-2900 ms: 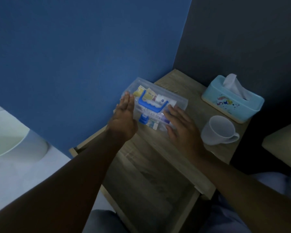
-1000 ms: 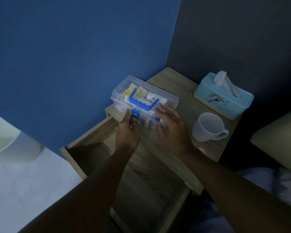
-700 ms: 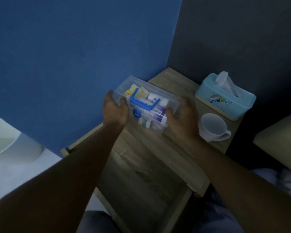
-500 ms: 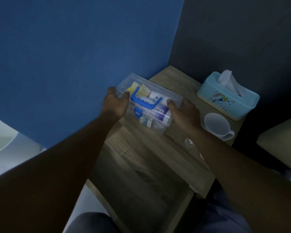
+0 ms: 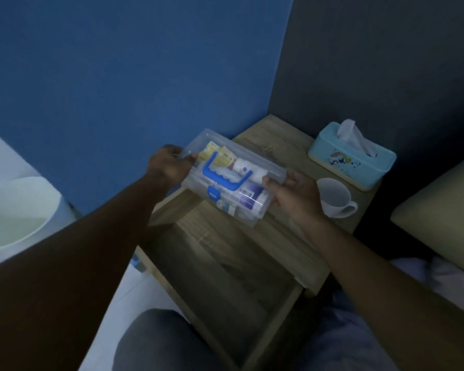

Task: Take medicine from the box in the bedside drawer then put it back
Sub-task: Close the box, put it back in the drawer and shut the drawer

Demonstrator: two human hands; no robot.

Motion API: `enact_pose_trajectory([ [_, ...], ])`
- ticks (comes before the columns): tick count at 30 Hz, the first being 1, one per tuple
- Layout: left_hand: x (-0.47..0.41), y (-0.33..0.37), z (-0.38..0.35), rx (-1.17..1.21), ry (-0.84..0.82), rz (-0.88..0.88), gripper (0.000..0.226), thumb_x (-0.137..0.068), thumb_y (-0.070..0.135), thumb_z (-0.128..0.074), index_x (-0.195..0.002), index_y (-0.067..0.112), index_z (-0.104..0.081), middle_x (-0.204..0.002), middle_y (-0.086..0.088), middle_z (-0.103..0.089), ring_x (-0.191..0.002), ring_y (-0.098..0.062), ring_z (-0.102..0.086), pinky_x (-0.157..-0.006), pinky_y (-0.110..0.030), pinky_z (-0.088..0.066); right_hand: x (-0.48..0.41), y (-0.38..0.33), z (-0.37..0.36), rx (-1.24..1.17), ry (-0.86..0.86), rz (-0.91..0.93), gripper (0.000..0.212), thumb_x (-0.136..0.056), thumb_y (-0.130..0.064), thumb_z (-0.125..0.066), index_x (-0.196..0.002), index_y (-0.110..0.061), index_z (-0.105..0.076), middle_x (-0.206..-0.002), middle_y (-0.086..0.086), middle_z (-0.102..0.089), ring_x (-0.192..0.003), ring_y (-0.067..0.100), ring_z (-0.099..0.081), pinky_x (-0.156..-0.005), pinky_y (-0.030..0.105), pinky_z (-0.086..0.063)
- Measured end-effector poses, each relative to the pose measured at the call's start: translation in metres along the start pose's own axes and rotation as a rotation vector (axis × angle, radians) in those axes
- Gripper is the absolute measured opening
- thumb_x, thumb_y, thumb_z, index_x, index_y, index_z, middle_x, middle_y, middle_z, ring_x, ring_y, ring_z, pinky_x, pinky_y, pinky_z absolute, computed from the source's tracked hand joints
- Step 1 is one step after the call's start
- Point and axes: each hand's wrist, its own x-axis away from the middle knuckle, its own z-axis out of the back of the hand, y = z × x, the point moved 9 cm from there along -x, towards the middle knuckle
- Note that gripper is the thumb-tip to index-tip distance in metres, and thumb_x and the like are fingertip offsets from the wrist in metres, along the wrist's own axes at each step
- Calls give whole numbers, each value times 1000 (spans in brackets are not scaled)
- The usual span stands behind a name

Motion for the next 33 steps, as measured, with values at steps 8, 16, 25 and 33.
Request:
enact_pose_trajectory([
  [8, 52, -5, 32, -63, -104, -11, 51, -75, 57, -71, -102, 14, -72, -102, -4, -68, -96, -22, -64, -76, -29, -46, 91, 24, -11, -25, -53, -13, 75, -82, -44, -78, -147, -26, -45, -127, 1, -67, -100, 15, -73, -82, 40, -63],
  [16, 94, -71, 13, -135, -193, 86, 59, -71, 54, -77, -108, 9, -64, -109, -11, -64, -100, -28, -61, -85, -39, -51, 134, 85, -33, -15, -84, -96, 71, -82, -39, -78, -144, -30, -45, -135, 4, -58, -103, 19, -71, -78, 38, -64],
  [25, 97, -138, -50, -75, -345, 153, 49, -80, 41, -73, -119, 15, -58, -107, -6, -62, -87, -16, -60, -62, -27, -47, 139, 156, -50, 75, -44, -226, 77, -83, -37, -77, -149, -34, -38, -148, 2, -41, -118, 20, -59, -84, 37, -60],
  [33, 82, -162, -98, -38, -432, 124, 40, -89, 30, -64, -124, 14, -54, -109, -3, -61, -86, -8, -59, -59, -20, -44, 126, 196, -58, 104, 57, -249, 78, -84, -38, -76, -150, -37, -34, -152, 3, -40, -129, 23, -54, -90, 43, -58],
])
